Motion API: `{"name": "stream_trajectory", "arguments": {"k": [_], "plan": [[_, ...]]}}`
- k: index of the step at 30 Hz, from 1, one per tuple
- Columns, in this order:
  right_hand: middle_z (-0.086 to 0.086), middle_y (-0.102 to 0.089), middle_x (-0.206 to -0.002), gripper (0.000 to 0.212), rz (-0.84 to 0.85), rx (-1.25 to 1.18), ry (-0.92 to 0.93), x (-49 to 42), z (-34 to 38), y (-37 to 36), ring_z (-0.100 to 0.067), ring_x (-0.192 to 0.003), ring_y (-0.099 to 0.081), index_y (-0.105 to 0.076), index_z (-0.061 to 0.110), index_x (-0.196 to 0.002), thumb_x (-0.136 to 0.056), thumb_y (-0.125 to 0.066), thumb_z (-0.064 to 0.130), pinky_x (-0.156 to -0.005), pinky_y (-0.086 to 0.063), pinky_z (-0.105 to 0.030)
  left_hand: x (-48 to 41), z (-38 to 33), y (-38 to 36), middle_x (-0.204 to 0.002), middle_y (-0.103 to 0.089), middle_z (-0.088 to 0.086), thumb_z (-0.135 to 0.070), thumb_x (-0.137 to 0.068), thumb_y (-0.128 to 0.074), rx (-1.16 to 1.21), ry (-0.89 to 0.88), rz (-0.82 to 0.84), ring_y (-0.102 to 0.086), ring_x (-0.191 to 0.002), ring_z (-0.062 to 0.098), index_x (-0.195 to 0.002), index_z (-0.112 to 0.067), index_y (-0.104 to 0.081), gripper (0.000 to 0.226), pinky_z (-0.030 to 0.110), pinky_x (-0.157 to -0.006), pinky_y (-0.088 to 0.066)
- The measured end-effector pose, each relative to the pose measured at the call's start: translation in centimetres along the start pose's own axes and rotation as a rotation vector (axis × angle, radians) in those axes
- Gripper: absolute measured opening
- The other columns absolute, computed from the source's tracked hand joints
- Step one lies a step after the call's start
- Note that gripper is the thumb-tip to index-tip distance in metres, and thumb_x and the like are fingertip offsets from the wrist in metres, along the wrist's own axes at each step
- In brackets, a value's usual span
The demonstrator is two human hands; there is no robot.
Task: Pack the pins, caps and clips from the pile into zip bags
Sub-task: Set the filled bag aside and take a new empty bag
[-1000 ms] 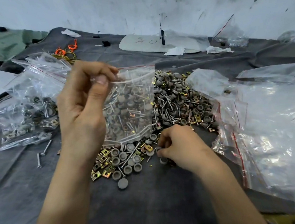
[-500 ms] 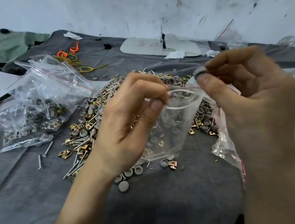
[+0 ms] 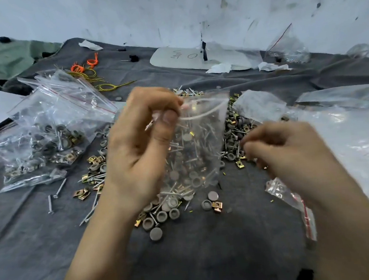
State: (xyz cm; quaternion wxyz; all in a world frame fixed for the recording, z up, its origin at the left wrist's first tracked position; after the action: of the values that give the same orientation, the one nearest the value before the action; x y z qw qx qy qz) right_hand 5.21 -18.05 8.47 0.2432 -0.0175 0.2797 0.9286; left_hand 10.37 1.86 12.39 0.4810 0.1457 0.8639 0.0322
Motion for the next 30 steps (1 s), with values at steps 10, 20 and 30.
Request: {"name": "stream_trajectory", "arguments": {"k": [10,20,30], "plan": [[-0.001,-0.064,-0.097,0.021,0.466,0.598,-0.184,1.3,-3.2,-8.9,-0.025,-0.093,-0.062,-0.059,0.026,-0.07,-0.073,-0.08,0.029,-0.082,-0.053,-0.036,0.2,0.6,1.3,-0.103,-0.058,0.003,-0.01,-0.1,-0.042,0.063,0.065,-0.104,-0.058,-0.104,0.025,-0.1,-0.028,-0.05,0.019,0.059,-0.091,-0.048],[0.014,-0.067,-0.07,0.011,-0.296,-0.116,0.199,1.2,2.8,1.2,0.002,-0.059,-0.059,-0.067,0.032,-0.077,-0.082,-0.073,0.024,-0.053,-0.042,-0.008,0.1,-0.8,-0.8,-0.104,-0.058,0.002,-0.016,-0.099,-0.044,-0.016,0.028,0.023,-0.059,-0.101,0.021,-0.093,-0.029,-0.052,0.017,0.033,-0.086,-0.046],[0.011,-0.065,-0.08,0.021,-0.323,-0.023,0.476,4.5,7.9,2.5,-0.01,-0.061,-0.053,-0.069,0.037,-0.1,-0.081,-0.069,0.028,-0.055,-0.042,-0.013,0.6,-2.5,-3.7,-0.106,-0.056,0.008,-0.015,-0.099,-0.044,0.041,-0.04,0.159,-0.056,-0.102,0.02,-0.101,-0.014,-0.056,0.012,0.029,-0.085,-0.042]]}}
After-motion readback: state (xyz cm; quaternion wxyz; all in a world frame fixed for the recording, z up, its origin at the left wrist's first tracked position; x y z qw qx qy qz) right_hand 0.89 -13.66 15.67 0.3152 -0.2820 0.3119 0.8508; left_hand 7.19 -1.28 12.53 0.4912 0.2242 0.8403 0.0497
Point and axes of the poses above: each hand's wrist, its own x-axis away from the middle knuckle, its own y-axis out of the back of the hand, z = x × y, the point moved 8 cm from there along -x, towards the middle knuckle
